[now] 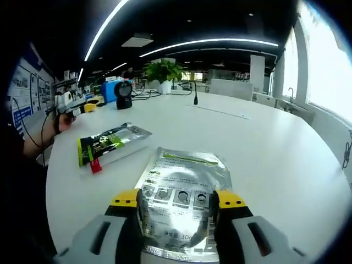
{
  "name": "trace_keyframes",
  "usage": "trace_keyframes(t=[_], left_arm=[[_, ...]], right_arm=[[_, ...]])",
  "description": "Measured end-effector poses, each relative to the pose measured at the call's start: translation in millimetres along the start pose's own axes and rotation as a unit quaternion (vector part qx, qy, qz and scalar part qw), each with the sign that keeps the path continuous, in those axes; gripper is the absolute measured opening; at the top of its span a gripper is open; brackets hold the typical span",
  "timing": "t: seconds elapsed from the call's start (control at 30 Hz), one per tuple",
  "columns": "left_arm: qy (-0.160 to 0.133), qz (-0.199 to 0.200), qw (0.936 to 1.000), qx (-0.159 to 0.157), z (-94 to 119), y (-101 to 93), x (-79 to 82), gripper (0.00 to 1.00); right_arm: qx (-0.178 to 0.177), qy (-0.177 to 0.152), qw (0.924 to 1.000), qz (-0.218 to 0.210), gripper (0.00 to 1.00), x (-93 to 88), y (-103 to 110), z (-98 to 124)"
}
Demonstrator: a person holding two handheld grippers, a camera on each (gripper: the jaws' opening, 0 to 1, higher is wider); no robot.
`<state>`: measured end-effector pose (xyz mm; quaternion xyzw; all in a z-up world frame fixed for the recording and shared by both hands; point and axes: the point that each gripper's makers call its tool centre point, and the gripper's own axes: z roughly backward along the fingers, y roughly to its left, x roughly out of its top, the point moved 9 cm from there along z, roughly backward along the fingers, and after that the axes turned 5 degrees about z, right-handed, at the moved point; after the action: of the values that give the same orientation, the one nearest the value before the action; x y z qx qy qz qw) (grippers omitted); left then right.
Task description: Clip sheet goods on table flip sheet goods clip sheet goods scan sheet goods put sheet goods back to table
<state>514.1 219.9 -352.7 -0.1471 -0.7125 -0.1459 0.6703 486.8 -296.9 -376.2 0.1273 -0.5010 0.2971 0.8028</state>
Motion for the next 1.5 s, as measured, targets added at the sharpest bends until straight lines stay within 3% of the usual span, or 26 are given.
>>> trace_keyframes(t=[0.4,0.83,1.23,1.33,1.4,1.5], left_arm=[[-0.005,0.003,1.0000,-0.002,0,-0.4,1.1,0.27],[-0.010,0.013,0.9999,-0.002,1,1.1,1.9,0.27],[-0.010,0.016,0.9998,-0.002,0,2.6,1.6,0.27],[-0.007,0.015,0.9999,0.002,0,3.5,0.9,0.27],[-0.005,0.013,0.9999,0.003,0,3.3,0.4,0.27],[-0.004,0.012,0.9999,0.003,0,2.7,0.5,0.27]], right_arm=[[-0.105,-0.003,0.9929,-0.055,0.46,-2.6,17,1],[-0.214,-0.001,0.9720,-0.098,0.46,2.5,38,-7],[-0.228,-0.005,0.9680,-0.105,0.46,2.8,39,-7],[-0.238,-0.008,0.9650,-0.110,0.51,2.4,38,-7],[-0.238,-0.047,0.9611,-0.132,0.54,5.8,37,-8],[-0.235,-0.055,0.9608,-0.135,0.51,7.6,36,-7]])
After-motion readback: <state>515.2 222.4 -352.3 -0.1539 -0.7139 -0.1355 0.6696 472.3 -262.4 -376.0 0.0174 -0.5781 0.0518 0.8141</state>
